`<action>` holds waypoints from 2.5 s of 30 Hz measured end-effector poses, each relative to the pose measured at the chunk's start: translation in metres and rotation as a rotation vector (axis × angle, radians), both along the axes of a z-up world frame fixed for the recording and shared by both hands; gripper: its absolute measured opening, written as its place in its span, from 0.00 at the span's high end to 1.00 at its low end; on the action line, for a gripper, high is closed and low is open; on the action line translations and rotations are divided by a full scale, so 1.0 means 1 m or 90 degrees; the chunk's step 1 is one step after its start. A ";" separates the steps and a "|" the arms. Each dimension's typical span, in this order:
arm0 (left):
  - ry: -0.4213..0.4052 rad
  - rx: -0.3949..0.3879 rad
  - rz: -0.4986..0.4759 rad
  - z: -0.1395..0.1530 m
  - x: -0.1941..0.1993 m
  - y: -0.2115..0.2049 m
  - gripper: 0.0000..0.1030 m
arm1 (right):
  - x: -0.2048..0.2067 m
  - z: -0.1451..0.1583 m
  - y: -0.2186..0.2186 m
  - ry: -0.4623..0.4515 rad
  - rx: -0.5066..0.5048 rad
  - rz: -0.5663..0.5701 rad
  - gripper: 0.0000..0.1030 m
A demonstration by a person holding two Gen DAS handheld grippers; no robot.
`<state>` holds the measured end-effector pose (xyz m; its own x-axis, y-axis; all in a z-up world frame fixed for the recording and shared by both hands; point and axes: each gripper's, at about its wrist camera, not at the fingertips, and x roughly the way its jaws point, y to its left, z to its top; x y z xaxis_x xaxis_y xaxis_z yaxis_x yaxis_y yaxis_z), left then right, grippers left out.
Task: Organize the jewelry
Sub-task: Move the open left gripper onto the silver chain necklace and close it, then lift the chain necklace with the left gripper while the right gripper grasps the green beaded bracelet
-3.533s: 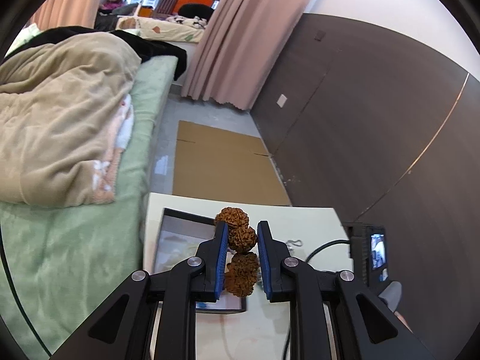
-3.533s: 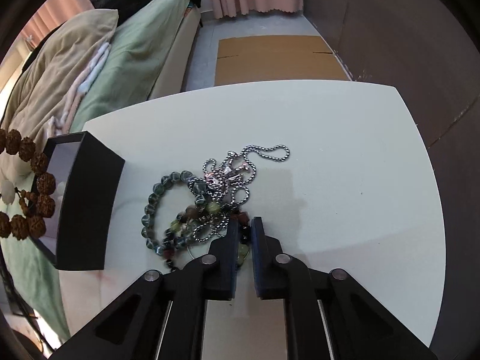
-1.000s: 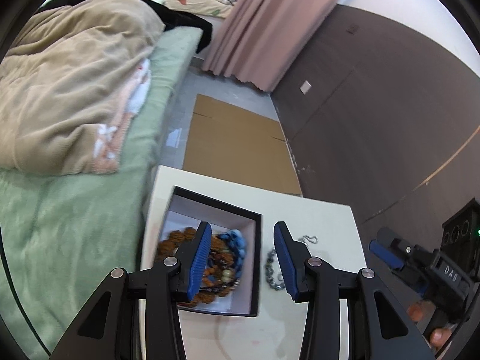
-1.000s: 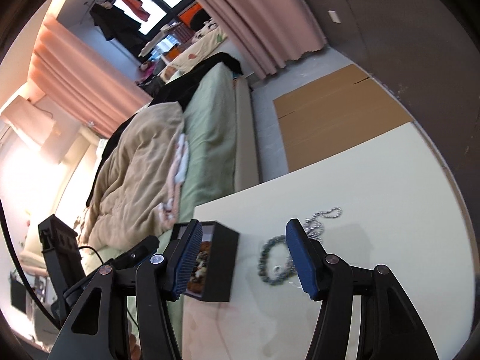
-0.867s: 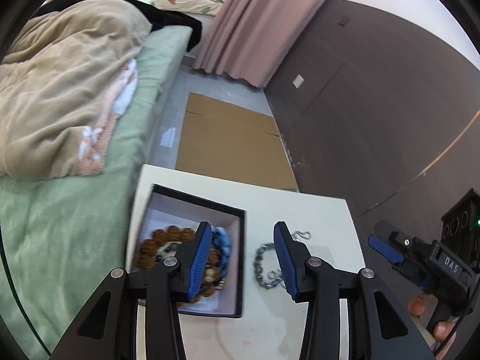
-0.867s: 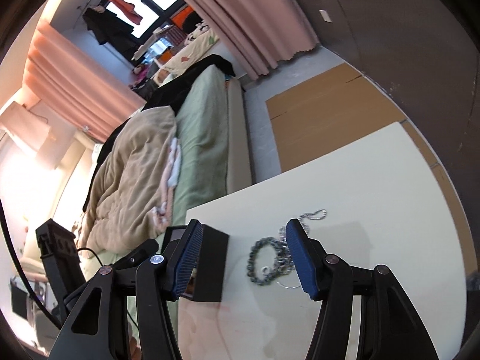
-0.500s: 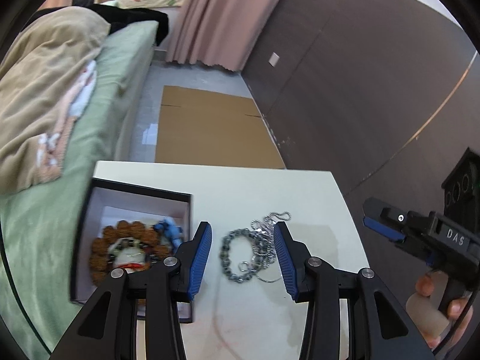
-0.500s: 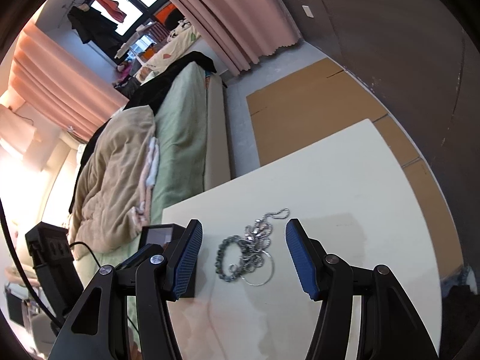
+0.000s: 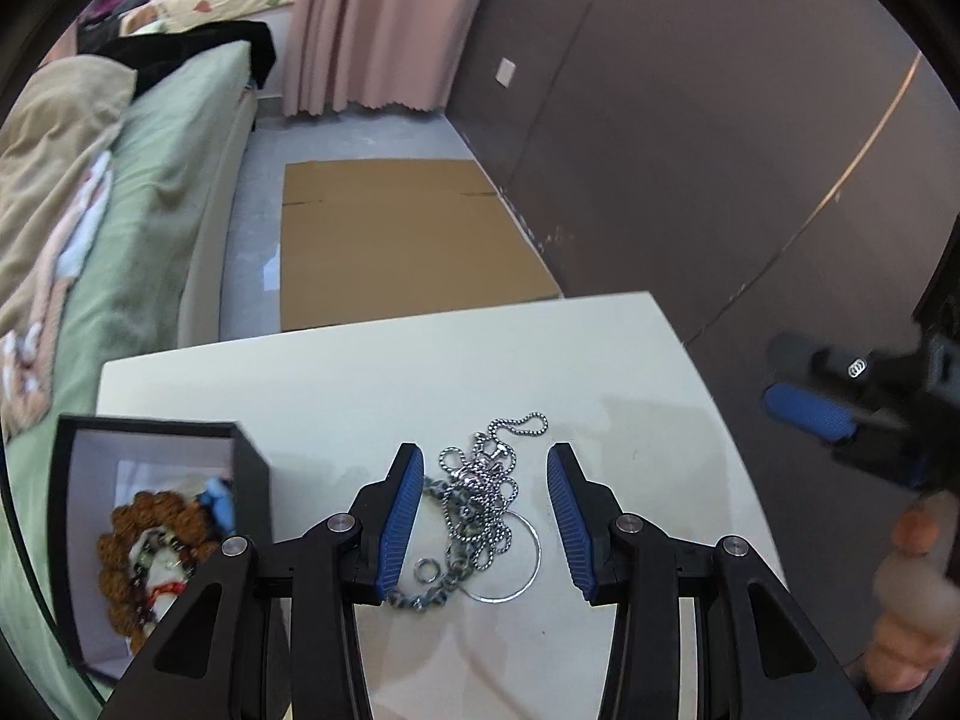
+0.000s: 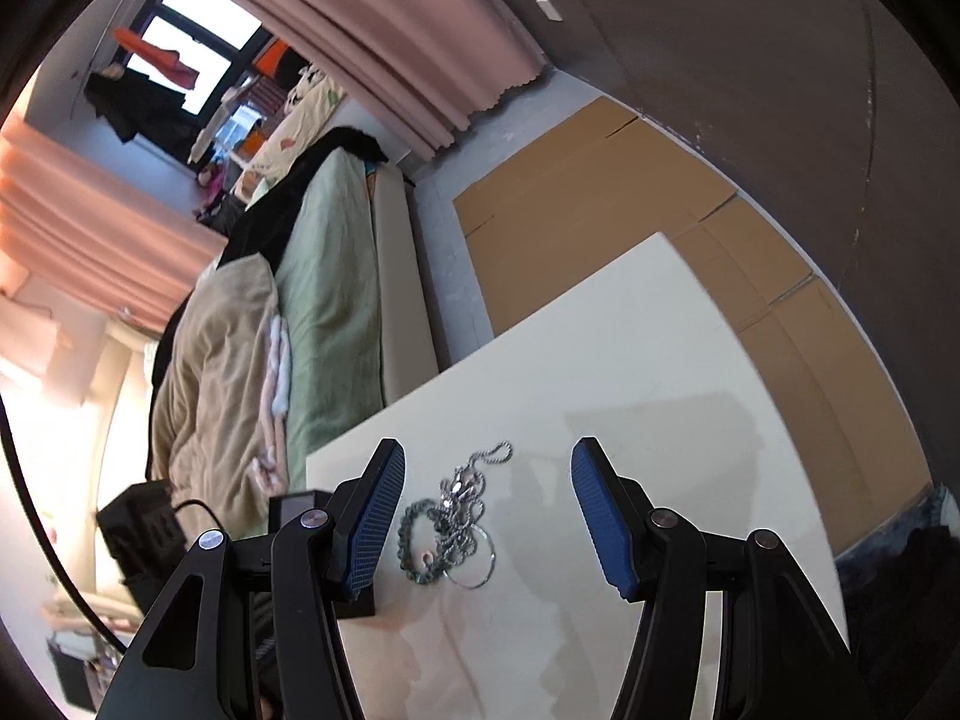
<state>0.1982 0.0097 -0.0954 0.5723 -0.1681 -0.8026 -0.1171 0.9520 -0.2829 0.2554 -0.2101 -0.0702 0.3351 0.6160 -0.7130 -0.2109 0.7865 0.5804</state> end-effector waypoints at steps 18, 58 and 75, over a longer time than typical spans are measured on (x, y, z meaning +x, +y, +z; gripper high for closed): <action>0.078 0.127 -0.009 -0.052 0.036 -0.033 0.57 | 0.021 -0.011 -0.017 0.042 -0.027 -0.039 0.43; -0.143 -0.018 0.069 0.068 -0.068 0.030 0.86 | -0.039 -0.055 0.083 0.028 -0.176 0.161 0.43; -0.210 -0.053 0.128 0.103 -0.116 0.073 0.86 | -0.044 -0.080 0.135 -0.012 -0.239 0.178 0.69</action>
<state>0.0826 0.0828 0.0080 0.8252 -0.0832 -0.5587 -0.1889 0.8915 -0.4118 0.2111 -0.0748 -0.1501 0.2080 0.3853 -0.8991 -0.4521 0.8530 0.2609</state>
